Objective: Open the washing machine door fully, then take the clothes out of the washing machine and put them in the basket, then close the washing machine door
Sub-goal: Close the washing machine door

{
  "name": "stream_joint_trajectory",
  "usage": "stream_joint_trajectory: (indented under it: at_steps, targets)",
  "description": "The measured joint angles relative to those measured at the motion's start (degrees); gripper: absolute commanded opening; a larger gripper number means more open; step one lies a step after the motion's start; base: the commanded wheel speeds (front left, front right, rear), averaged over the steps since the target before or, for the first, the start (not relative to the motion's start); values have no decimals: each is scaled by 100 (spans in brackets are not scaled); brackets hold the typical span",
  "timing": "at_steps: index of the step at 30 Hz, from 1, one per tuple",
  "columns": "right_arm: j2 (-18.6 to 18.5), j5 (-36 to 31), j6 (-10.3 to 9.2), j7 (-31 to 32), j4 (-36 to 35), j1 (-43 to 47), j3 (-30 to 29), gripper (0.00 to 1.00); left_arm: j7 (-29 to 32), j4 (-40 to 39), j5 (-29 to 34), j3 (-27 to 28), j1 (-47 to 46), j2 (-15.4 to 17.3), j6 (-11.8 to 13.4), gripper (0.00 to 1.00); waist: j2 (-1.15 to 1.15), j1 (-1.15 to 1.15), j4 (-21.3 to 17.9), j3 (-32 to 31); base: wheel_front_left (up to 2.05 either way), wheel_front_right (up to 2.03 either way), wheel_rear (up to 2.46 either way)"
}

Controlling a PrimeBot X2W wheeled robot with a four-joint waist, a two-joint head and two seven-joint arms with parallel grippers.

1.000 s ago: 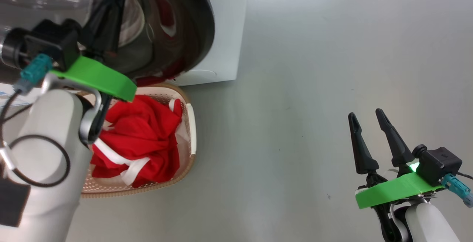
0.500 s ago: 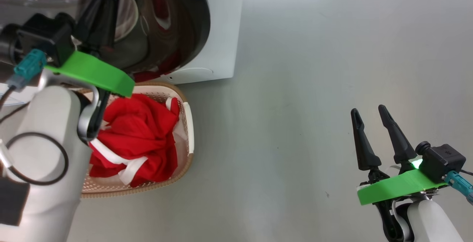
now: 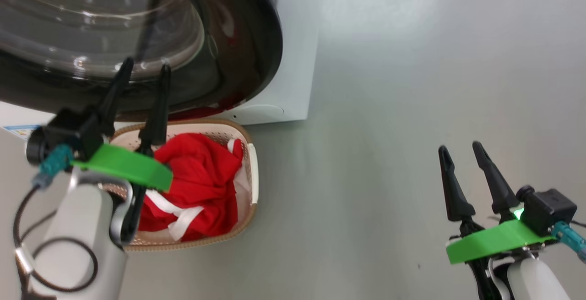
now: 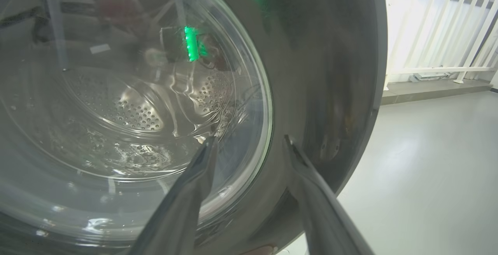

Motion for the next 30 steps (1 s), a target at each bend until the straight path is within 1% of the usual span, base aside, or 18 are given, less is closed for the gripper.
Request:
stream_joint_trajectory:
  at_steps: [3,4,18,30]
  targets:
    - [1,-26,0,0,25,158,-9,100,0,-49,43,149,344,-73,0,98,0,0,58,-137,0,0,0]
    - [2,-43,0,0,27,201,-11,100,0,-73,54,198,465,-107,0,100,0,0,75,-184,0,0,0]
    - [-15,-92,0,1,91,586,-24,100,0,-545,205,855,1997,-258,0,100,0,0,245,-784,0,0,0]
    - [-20,-109,0,1,80,1022,-145,100,0,-822,205,1241,2891,-291,-1,100,0,0,299,-1144,0,0,0]
